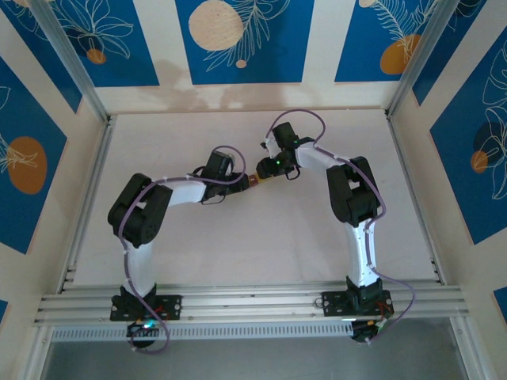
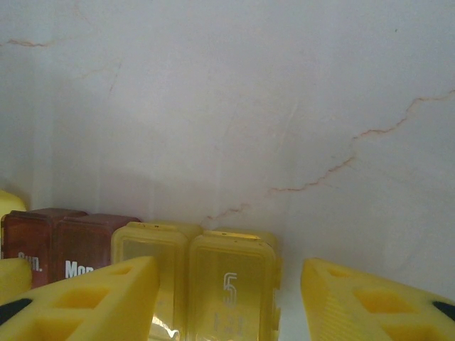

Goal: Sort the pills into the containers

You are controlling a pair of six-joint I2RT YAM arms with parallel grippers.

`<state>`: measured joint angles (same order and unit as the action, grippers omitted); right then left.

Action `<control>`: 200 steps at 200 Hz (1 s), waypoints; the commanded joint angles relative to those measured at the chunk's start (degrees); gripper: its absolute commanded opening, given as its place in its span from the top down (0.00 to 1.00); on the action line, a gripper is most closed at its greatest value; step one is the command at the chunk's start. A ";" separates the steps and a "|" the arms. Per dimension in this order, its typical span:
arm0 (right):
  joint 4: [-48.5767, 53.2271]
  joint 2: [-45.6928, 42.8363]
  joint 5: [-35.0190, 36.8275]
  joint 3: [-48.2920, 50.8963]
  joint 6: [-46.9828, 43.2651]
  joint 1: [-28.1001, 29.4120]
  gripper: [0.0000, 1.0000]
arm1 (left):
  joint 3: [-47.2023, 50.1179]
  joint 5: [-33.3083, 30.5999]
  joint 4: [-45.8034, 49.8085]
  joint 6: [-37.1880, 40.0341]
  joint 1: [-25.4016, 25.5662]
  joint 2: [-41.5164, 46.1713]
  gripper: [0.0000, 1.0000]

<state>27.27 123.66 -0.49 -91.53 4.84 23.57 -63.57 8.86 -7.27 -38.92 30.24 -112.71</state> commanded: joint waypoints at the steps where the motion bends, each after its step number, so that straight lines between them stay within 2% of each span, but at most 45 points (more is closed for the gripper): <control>1: 2.26 2.48 0.40 -0.32 0.45 -0.15 0.44 | -0.34 -1.07 4.79 1.36 -0.43 -1.90 0.54; 76: -4.40 -4.12 -1.60 5.59 13.66 -0.81 0.44 | -5.33 -2.44 7.84 3.32 -1.74 3.74 0.53; 109: -8.35 -8.70 -3.16 10.50 19.14 -1.02 0.44 | -3.41 -4.86 7.93 5.14 -2.41 8.51 0.51; 145: -13.87 -13.87 -7.67 16.58 22.11 -1.12 0.44 | 1.91 -6.11 4.53 10.08 -3.49 17.19 0.45; 171: -16.43 -20.16 -4.51 21.24 21.39 -1.11 0.43 | 6.90 -8.95 2.22 15.81 -3.63 25.12 0.42; 200: -18.08 -30.16 2.30 27.63 15.44 -1.33 0.43 | 15.27 -16.45 -2.38 23.47 -3.89 36.81 0.35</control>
<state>12.19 101.41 -3.25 -67.55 24.51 22.63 -54.06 -0.51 -4.84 -24.40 27.03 -84.09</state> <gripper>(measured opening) 0.574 0.616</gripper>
